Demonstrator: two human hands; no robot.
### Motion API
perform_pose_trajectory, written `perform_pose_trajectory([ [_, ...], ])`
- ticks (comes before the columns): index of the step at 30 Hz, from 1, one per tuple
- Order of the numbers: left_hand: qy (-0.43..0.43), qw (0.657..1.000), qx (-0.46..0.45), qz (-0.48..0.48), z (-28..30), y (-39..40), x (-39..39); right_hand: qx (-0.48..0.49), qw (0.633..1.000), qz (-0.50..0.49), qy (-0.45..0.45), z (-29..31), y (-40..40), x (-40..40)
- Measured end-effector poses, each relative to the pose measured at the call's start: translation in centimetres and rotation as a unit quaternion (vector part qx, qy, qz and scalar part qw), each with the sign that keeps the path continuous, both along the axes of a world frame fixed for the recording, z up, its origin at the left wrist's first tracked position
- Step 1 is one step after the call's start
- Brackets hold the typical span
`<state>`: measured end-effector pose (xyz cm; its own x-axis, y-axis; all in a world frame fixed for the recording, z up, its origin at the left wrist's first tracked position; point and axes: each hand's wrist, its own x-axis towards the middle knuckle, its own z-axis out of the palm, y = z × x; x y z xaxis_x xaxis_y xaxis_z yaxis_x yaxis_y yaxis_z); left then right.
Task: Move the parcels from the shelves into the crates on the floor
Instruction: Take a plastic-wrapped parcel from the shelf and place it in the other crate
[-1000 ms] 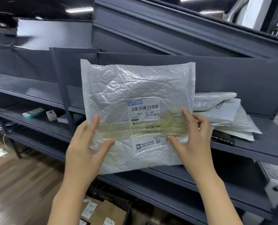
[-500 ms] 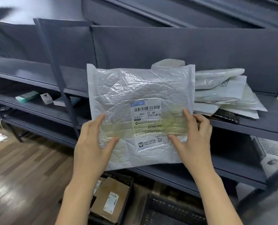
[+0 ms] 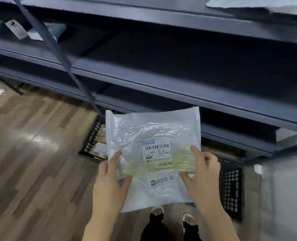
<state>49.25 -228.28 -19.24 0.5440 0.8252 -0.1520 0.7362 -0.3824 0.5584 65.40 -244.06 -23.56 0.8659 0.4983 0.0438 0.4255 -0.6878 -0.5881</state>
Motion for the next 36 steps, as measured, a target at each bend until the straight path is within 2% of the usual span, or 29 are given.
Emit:
perform_pose_trajectory([
  [7,0.109,0.988,-0.081,-0.074,-13.1,-2.1,0.7,-0.075,0.989,-0.064,0.112,-13.5,-5.4,-2.7],
  [13,0.141,0.974,-0.114,-0.135,-24.7,-5.0,4.9,-0.104,0.982,-0.108,0.115,-23.6,-10.1,-2.2],
  [21,0.165,0.959,-0.113,-0.199,-37.4,-9.8,12.0,-0.164,0.976,-0.12,0.078,-34.6,-14.8,4.2],
  [25,0.212,0.944,-0.098,-0.235,-43.8,-10.8,15.1,-0.193,0.973,-0.106,0.069,-40.1,-15.6,7.5],
  [29,0.269,0.917,-0.064,-0.288,-50.3,-11.0,18.7,-0.219,0.963,-0.106,0.112,-46.8,-15.9,9.9],
  [33,0.343,0.893,-0.009,-0.292,-56.2,-10.7,21.5,-0.212,0.957,-0.082,0.182,-53.5,-15.4,11.2],
  [36,0.385,0.876,0.025,-0.291,-60.4,-10.0,22.5,-0.244,0.95,-0.049,0.187,-57.9,-14.9,11.9],
])
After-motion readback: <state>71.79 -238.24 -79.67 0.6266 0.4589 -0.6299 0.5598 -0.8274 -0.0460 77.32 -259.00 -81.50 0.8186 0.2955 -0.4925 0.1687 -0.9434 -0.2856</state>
